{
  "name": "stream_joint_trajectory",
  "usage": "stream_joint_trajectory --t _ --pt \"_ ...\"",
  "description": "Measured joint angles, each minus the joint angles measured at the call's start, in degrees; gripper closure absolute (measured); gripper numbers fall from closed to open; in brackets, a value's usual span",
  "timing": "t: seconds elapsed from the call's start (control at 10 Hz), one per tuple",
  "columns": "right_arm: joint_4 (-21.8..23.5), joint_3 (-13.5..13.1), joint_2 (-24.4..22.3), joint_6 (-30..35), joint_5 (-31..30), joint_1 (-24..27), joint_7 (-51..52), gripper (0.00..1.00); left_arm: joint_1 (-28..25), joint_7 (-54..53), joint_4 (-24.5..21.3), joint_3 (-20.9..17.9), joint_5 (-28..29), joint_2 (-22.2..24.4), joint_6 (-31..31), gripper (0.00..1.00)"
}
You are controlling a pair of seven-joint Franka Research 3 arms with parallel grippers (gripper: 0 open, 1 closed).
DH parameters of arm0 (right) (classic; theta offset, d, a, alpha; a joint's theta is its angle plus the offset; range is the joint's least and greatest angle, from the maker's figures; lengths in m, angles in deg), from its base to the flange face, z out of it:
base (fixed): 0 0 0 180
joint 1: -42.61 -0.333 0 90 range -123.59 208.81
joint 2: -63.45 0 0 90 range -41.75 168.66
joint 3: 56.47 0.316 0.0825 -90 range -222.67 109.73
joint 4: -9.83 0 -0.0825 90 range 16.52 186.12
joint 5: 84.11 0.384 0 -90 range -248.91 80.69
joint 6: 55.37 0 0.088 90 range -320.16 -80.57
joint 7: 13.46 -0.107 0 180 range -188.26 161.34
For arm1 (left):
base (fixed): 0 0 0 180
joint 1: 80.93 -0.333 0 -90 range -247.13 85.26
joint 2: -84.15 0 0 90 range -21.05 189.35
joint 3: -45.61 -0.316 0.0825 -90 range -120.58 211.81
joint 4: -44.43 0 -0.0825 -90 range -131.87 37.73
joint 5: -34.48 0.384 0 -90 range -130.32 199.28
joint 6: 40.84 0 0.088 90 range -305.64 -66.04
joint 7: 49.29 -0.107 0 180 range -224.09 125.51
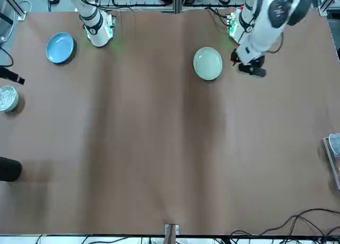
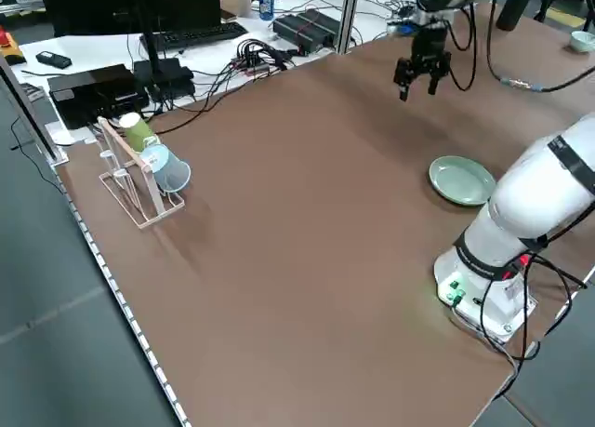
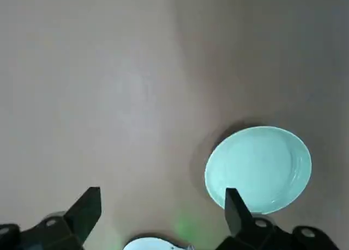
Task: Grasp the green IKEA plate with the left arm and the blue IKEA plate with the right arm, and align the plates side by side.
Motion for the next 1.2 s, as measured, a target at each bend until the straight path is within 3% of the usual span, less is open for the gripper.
stream_joint_trajectory --t 0.2,0.4,0.7,0.9,1.2 --pt "10.82 -0.22 -5.25 -2.44 0.11 3.17 0.40 0.00 0.03 6.31 -0.24 6.17 -0.12 -4.95 -4.33 0.00" --pt "20.14 -0.61 -7.58 -8.72 0.10 7.50 5.75 0.00 0.18 14.17 -0.53 11.00 -0.13 -12.59 -14.00 0.00" --pt "31.09 -0.81 -5.22 -20.25 0.09 16.31 15.20 0.00 2.03 18.58 -0.50 11.67 -0.05 -21.74 -20.01 0.00" --pt "32.85 -1.01 1.83 -26.75 0.13 23.97 23.47 0.00 3.72 21.90 -1.10 11.67 2.78 -24.81 -20.00 0.00" --pt "32.69 -0.99 10.49 -29.96 0.17 29.37 29.28 0.00 6.86 31.95 -2.54 11.67 10.17 -28.92 -20.43 0.00"
